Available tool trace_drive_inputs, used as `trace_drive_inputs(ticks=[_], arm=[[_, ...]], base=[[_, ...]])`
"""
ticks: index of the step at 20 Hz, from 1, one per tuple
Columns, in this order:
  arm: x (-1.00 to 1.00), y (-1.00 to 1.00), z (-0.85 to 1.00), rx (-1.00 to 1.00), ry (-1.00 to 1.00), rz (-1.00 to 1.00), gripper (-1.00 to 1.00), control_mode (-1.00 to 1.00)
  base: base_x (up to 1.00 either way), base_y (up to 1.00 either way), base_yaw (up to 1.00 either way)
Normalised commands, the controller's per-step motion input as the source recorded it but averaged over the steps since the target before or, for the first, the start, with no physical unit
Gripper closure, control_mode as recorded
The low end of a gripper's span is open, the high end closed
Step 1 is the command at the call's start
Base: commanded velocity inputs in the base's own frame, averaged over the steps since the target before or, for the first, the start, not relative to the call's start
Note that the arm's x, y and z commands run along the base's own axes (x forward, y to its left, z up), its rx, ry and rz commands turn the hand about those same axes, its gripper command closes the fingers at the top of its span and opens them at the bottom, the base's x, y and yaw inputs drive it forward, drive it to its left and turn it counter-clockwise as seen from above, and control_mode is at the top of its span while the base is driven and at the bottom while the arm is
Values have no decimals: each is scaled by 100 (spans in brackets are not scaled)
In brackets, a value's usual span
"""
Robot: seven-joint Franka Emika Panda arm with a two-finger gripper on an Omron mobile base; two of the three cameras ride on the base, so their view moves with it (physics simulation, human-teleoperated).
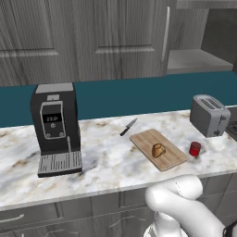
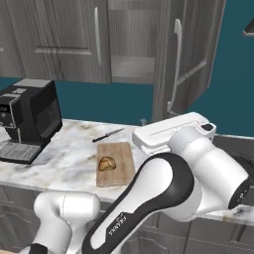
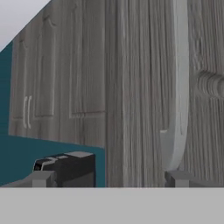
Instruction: Pick the bread, place it on the cutting board, pick the jam, place it on the counter, and close the cabinet.
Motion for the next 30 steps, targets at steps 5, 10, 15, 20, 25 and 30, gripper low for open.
trace_drive_inputs(ticks=[5,10,15,20,25,30], arm=[[26,39,0,0,1,0,-100,-100],[21,39,0,0,1,0,-100,-100],[10,34,0,0,0,3,-100,-100],[18,33,0,0,0,4,-100,-100],[36,29,0,0,0,1,-100,-100],[49,23,0,0,0,0,-100,-100]], base=[[0,0,0],[0,0,0],[0,0,0],[0,0,0],[0,0,0],[0,0,0]])
